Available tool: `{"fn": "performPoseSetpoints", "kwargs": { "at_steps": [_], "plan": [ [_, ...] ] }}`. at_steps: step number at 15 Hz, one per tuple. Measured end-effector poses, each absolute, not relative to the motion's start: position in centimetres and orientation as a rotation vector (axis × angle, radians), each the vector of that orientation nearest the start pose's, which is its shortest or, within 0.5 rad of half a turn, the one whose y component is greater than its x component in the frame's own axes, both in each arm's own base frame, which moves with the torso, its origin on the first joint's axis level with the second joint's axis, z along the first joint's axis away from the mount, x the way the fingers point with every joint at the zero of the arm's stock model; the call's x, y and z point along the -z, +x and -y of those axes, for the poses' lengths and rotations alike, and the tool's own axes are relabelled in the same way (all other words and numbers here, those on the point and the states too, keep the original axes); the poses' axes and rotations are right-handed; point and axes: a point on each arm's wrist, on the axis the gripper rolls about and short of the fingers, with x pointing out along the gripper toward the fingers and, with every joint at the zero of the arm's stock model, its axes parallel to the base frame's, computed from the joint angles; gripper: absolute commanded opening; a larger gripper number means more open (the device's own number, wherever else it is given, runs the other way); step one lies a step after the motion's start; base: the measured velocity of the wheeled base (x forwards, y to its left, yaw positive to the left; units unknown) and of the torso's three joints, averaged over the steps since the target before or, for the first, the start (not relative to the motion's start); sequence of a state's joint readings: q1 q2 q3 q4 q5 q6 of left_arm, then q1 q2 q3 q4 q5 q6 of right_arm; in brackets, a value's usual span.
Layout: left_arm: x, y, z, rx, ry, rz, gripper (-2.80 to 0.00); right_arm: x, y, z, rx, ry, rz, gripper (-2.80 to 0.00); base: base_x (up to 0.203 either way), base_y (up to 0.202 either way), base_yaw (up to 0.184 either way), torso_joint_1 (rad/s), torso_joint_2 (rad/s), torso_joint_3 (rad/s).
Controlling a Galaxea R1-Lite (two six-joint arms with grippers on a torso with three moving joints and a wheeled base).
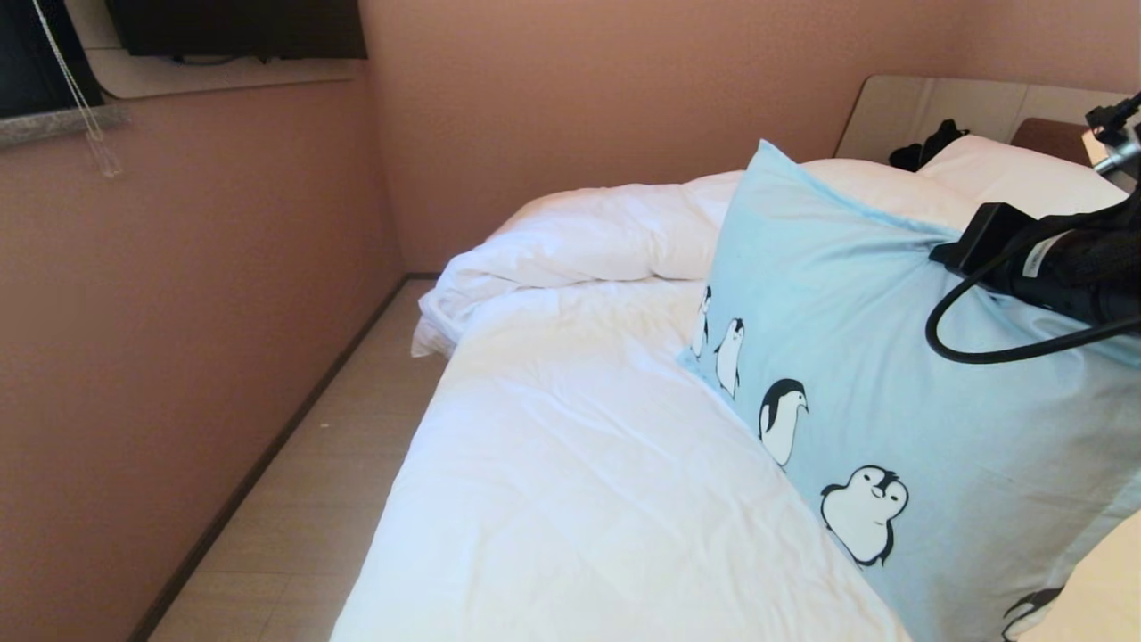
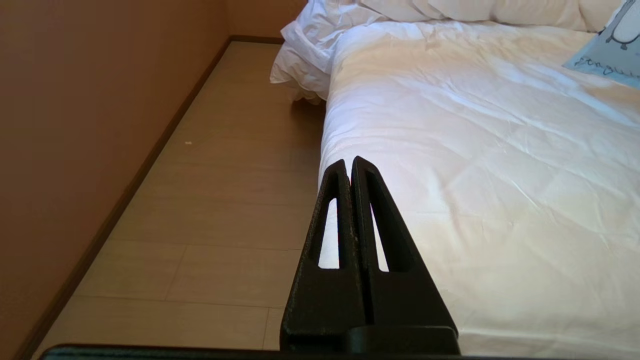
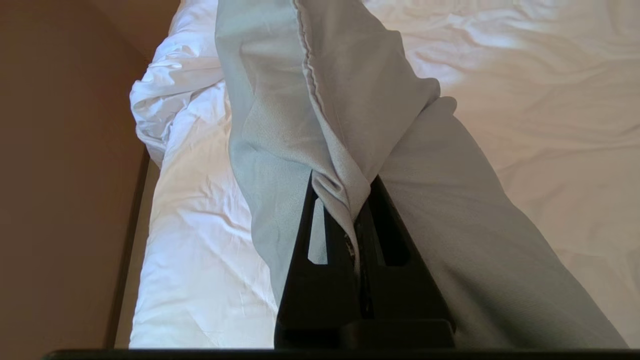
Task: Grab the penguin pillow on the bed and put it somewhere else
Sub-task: Move to the head of the bed
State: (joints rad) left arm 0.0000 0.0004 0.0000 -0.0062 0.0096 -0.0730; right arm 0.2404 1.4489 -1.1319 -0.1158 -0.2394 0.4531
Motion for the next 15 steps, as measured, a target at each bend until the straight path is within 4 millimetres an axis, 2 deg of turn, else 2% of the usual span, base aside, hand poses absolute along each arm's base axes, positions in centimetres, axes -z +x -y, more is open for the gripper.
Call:
{"fn": "performPoseSetpoints", "kwargs": {
  "at_steps": [3,15],
  "plan": [
    [-7.59,-2.28,-0.02,-0.009,-0.073,0.004,-2.8,-29.36,24.79,-5.54,0.043,0.403,-0.196,-2.8,0.001,-0.081,0.002,0.001,0.0,0.002],
    [-7.6,-2.28,-0.02,-0.01,-0.074,0.005,-2.8,-29.46,24.97,-5.25,0.048,0.41,-0.194,-2.8,0.0,-0.193,0.0,0.004,0.0,0.002]
  ]
}}
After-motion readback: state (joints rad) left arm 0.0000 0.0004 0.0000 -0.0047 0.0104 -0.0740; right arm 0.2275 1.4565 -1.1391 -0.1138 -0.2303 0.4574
